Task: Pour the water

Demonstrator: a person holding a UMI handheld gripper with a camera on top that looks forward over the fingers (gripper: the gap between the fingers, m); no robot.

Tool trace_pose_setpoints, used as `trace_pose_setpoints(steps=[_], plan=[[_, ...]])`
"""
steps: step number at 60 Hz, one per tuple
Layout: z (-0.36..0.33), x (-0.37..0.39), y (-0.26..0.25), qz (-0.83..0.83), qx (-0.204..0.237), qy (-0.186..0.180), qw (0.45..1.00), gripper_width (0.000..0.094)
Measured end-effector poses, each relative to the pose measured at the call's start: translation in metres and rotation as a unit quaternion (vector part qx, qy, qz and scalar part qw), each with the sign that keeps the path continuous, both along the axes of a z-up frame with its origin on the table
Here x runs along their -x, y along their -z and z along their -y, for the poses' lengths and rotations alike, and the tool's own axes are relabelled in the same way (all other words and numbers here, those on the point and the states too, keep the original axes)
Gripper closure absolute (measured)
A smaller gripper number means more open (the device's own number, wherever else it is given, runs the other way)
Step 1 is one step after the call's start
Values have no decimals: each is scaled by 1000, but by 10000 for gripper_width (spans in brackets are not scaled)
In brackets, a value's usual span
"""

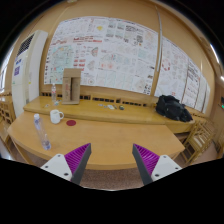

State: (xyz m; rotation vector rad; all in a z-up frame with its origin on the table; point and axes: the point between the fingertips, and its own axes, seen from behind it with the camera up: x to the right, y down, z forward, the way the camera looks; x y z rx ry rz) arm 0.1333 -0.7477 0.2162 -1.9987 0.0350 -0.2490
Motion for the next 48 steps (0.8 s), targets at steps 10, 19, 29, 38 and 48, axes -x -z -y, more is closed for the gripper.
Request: trace_pose_setpoints(steps=[10, 19, 29, 38, 48], plan=[[13, 8, 38, 3, 21, 11, 1000, 82], [26, 45, 105, -2, 52, 13, 999, 82], [26, 139, 170, -28, 84, -13, 996, 82], [-19, 247, 194, -45, 81, -55, 994, 85], [-98, 329, 190, -66, 46, -74, 994, 84]])
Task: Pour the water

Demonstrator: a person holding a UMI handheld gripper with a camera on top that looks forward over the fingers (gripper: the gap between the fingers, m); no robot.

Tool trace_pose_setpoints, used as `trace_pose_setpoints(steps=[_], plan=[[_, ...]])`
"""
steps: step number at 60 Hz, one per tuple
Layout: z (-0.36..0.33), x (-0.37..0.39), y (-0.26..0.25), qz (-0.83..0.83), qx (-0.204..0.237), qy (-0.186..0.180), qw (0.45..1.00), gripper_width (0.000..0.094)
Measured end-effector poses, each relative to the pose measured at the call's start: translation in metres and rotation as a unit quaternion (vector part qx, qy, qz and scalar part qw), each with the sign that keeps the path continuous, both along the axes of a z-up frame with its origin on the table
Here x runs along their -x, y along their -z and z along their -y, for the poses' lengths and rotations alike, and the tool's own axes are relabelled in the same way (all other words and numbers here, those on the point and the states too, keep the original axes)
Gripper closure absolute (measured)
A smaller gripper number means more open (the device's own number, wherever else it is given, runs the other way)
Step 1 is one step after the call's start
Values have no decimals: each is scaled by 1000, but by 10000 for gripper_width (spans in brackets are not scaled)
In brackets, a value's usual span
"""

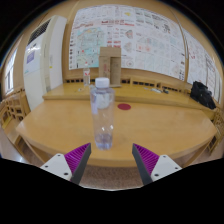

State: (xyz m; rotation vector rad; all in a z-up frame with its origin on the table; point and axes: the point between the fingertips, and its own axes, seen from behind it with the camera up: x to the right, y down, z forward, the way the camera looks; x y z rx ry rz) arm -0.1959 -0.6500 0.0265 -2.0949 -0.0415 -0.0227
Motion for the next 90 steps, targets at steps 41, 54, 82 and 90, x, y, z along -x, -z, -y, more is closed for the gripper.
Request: trace_pose_setpoints(steps=[41, 54, 82, 90], plan=[[-136, 12, -4, 31, -84, 55, 994, 608], [-153, -93, -48, 175, -73, 109, 976, 609], [-379, -143, -251, 718, -118, -8, 686, 608], [-434, -72, -237, 805, -150, -109, 564, 609]])
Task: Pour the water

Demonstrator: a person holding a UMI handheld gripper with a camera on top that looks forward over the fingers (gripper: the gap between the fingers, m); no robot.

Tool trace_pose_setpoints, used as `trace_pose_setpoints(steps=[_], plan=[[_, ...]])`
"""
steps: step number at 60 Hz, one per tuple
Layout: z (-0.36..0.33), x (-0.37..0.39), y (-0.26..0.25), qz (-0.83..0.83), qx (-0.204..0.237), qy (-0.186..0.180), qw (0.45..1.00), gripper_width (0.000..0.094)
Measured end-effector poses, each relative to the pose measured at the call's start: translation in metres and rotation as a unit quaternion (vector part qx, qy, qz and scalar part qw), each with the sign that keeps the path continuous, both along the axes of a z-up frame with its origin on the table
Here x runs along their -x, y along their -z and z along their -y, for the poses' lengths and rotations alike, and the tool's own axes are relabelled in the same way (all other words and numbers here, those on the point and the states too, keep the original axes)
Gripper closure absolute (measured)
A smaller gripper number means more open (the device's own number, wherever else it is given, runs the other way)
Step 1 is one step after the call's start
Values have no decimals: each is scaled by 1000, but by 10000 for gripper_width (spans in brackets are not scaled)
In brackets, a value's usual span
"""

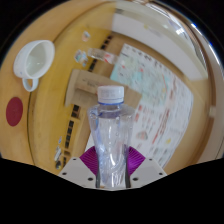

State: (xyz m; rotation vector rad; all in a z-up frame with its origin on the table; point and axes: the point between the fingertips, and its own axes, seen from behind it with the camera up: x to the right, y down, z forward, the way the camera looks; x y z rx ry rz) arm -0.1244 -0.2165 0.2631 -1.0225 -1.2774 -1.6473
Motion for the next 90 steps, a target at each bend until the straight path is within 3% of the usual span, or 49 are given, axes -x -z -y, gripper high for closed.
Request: trace_pose_setpoints(steps=[6, 14, 25, 34, 42, 52, 62, 66, 74, 90], plan=[[-26, 33, 35, 88, 30, -48, 994, 607], [-41, 67, 79, 178, 64, -80, 979, 608], [-43, 62, 111, 191, 87, -84, 974, 607], [-37, 73, 75, 105, 65, -109, 986, 607], [-22, 80, 13, -121, 44, -145, 981, 605], [-1, 69, -47, -446, 60, -165, 878, 605], [8, 38, -38, -674, 89, -137, 721, 604], [7, 24, -2, -727, 102, -105, 671, 606], [6, -2, 76, -762, 105, -47, 637, 604], [-5, -8, 197, -800, 136, 3, 584, 606]])
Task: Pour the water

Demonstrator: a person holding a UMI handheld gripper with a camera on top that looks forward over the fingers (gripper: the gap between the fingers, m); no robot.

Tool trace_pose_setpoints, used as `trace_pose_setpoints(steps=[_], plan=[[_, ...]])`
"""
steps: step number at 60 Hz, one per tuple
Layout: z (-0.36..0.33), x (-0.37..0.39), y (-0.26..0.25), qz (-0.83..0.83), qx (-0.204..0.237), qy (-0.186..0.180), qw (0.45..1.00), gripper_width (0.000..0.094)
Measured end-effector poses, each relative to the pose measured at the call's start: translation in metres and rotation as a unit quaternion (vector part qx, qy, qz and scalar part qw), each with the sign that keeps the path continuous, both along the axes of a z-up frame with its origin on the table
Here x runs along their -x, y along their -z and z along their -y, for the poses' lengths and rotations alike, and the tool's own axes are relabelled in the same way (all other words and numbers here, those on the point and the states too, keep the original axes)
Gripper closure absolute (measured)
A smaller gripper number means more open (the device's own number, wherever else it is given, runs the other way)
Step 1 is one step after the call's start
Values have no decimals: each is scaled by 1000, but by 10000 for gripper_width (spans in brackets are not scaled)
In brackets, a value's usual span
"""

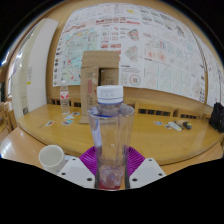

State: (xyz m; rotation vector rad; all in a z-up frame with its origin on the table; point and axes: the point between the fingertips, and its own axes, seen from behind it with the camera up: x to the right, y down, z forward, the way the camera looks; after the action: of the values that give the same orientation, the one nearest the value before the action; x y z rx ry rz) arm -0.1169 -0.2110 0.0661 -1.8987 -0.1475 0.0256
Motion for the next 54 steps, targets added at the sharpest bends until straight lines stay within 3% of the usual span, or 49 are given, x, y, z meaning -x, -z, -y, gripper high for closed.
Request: trace_pose_setpoints(steps=[7, 9, 16, 27, 32, 34, 39, 54], plan=[[1, 3, 32, -26, 22, 5, 999, 603], [-1, 3, 26, -28, 1, 5, 1000, 599], [0, 1, 27, -35, -3, 15, 999, 593], [4, 2, 32, -32, 34, 14, 999, 391], [18, 0, 28, -39, 56, 20, 997, 64], [25, -5, 24, -37, 61, 29, 997, 109], [51, -13, 7, -25, 69, 52, 996, 73], [186, 8, -58, -8, 84, 72, 994, 83]])
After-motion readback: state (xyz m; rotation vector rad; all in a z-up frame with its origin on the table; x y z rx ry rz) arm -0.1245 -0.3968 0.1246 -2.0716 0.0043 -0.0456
